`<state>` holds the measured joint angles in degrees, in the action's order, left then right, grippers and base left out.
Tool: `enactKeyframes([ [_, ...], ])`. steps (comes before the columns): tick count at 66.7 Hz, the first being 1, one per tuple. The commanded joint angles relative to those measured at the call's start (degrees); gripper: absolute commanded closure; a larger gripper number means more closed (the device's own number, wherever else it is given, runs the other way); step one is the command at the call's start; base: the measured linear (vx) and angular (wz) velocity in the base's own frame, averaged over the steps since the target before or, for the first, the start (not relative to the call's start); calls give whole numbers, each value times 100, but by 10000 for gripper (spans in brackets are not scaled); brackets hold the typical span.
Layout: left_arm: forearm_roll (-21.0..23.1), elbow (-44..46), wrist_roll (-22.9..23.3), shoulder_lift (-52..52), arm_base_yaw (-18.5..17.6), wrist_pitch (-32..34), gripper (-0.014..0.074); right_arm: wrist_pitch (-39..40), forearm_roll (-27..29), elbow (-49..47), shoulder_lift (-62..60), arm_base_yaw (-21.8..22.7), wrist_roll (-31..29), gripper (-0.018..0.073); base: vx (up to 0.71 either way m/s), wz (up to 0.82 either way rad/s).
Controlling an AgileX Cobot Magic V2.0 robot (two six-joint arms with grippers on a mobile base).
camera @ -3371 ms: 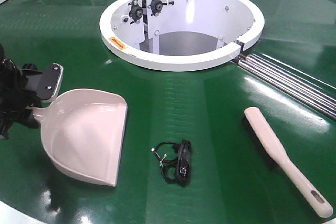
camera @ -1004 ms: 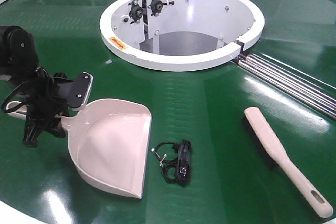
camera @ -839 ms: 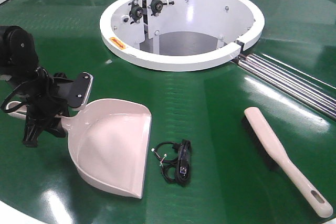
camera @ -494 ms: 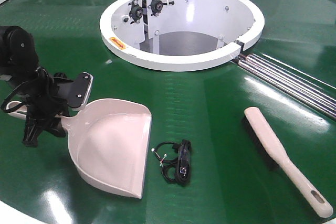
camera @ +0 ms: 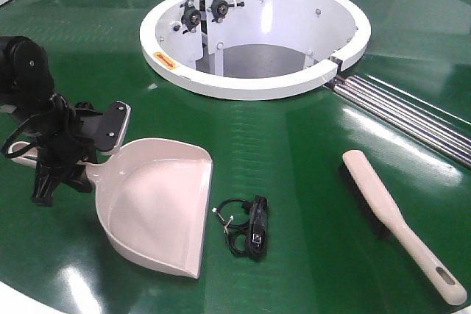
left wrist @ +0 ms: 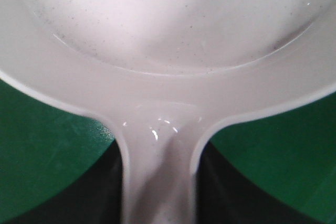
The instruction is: Clean and inspect green conveyor with broom and dustpan
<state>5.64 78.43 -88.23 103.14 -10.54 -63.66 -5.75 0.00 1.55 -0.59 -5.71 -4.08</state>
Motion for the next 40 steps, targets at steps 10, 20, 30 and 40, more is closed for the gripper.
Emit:
enactKeyframes([
  [10,102,149,-1,-248,-32,17,603,2478,204,-1,-103,26,230,568,0,0],
  [20,102,149,-1,-248,-32,17,603,2073,164,-922,274,26,249,568,0,0],
  [30,102,149,-1,-248,-32,17,603,377,101,-2218,1258,26,249,568,0,0],
  [40,102,149,-1,-248,-32,6,604,-1549,284,-3145,2388,26,249,568,0,0],
])
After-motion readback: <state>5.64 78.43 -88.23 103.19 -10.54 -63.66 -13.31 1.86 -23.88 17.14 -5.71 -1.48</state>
